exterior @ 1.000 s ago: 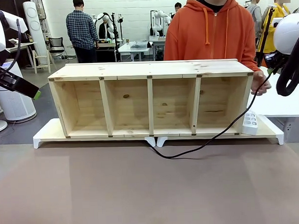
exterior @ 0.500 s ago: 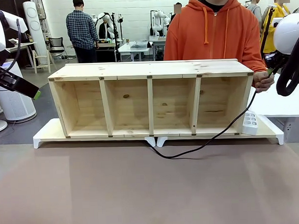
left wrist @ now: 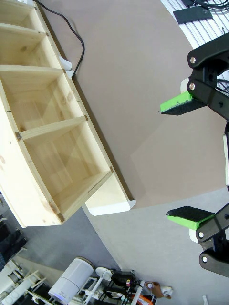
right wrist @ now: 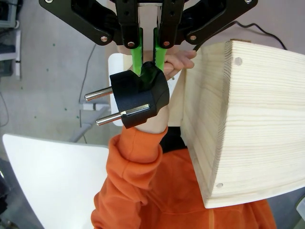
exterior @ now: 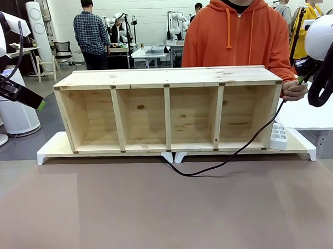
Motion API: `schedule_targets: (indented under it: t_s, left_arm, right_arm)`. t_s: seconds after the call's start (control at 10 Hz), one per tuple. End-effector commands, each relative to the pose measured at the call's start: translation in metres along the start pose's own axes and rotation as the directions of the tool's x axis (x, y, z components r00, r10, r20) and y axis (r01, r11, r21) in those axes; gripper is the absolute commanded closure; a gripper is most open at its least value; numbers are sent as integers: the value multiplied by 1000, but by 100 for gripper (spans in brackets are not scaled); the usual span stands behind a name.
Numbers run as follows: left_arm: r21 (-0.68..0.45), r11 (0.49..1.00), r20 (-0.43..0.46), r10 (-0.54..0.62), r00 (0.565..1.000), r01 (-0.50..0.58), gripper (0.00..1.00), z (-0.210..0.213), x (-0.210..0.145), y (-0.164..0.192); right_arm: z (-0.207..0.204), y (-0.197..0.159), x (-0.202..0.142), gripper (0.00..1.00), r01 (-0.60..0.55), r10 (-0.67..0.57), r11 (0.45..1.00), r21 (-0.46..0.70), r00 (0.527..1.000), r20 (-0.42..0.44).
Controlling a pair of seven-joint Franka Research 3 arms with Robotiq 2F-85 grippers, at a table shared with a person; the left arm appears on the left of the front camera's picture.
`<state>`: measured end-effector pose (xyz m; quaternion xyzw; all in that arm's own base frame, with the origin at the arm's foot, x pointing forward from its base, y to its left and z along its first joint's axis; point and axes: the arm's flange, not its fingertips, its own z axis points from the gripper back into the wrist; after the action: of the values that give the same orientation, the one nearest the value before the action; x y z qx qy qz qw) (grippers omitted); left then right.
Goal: Perform cable management.
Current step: Release the Power Cable when the human grasps it.
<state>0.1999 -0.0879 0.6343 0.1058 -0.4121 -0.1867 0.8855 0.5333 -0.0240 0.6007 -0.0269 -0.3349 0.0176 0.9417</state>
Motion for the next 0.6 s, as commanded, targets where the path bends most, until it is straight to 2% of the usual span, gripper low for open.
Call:
schedule_targets:
  t_s: [0.0,0.1,0.2,0.3,0.4,0.5]
  left_arm:
    - [-1,1000,4,7,1000,-7,0,-1,1,-1]
    - [-1,1000,4,7,1000,-7,0,-1,1,-1]
    - [-1,1000,4,7,1000,-7,0,-1,1,-1]
    - [-1,1000,4,7,1000,-7,0,-1,1,-1]
    - [-1,1000,4,7,1000,-7,0,-1,1,-1]
    - [-1,1000,4,7,1000,-7,0,-1,1,-1]
  right_arm:
    - [0,0,0,68,0,0,1000,0,1000,0]
    - [0,0,0,67,4,-3,1000,6,1000,-22]
    - [0,-1,-1,48,-2,2,1000,10,999,-34]
    - [0,-1,-2,64,-6,7,1000,14,999,-39]
    - [0,-1,-1,28,-9,9,1000,17,999,-41]
    - [0,-1,-1,44,-11,12,1000,19,999,-43]
